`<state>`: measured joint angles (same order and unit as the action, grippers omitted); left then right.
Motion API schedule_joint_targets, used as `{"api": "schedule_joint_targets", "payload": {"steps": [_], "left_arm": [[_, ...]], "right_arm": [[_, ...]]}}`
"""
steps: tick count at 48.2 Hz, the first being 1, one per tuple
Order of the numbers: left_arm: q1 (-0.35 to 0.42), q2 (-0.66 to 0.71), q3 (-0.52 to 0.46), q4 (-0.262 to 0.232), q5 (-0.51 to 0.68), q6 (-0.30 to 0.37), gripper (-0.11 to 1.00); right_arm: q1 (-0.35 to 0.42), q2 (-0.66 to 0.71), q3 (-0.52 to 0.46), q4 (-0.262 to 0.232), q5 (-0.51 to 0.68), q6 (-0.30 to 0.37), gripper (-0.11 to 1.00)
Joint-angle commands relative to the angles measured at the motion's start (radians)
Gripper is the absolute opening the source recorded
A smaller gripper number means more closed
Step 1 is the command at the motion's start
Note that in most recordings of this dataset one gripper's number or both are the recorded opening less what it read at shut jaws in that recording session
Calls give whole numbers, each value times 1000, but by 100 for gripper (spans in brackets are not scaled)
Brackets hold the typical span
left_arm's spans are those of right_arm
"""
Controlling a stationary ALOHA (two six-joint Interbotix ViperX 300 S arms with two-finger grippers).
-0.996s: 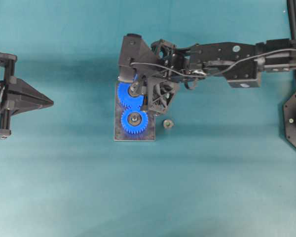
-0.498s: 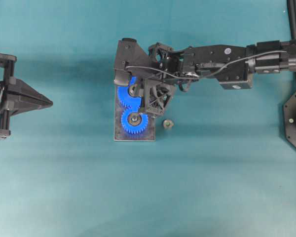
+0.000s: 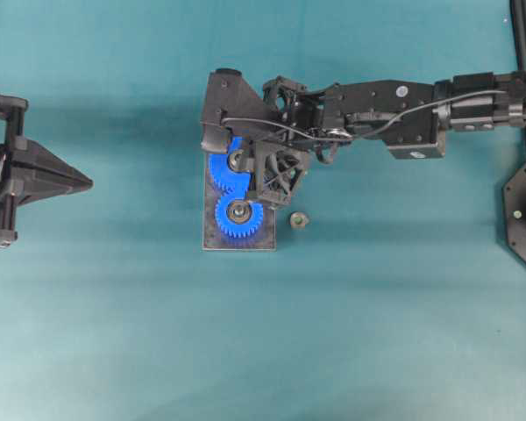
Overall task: Insert the washer onto the shaft.
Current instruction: 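Carry the washer over the upper gear shaft and lower it on, then open the right gripper and move it to the lower washer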
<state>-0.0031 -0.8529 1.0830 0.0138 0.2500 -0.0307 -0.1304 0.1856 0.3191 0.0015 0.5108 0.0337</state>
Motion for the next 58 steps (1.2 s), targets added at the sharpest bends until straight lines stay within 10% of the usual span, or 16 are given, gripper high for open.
{"api": "schedule_joint_targets", "payload": {"steps": [1, 13, 23, 38, 58], "left_arm": [[2, 3, -12, 2, -9, -2, 1], [2, 3, -14, 2, -66, -2, 1], [2, 5, -14, 2, -74, -5, 1], [2, 9, -23, 2, -55, -11, 1], [2, 9, -31, 2, -55, -6, 1]], "right_arm": [[9, -17, -21, 3, -18, 3, 31], [9, -15, -20, 6, -11, 9, 33], [9, -28, -21, 6, -17, 9, 81], [12, -164, 15, 5, 8, 6, 79], [120, -298, 350, 6, -89, 14, 77]]}}
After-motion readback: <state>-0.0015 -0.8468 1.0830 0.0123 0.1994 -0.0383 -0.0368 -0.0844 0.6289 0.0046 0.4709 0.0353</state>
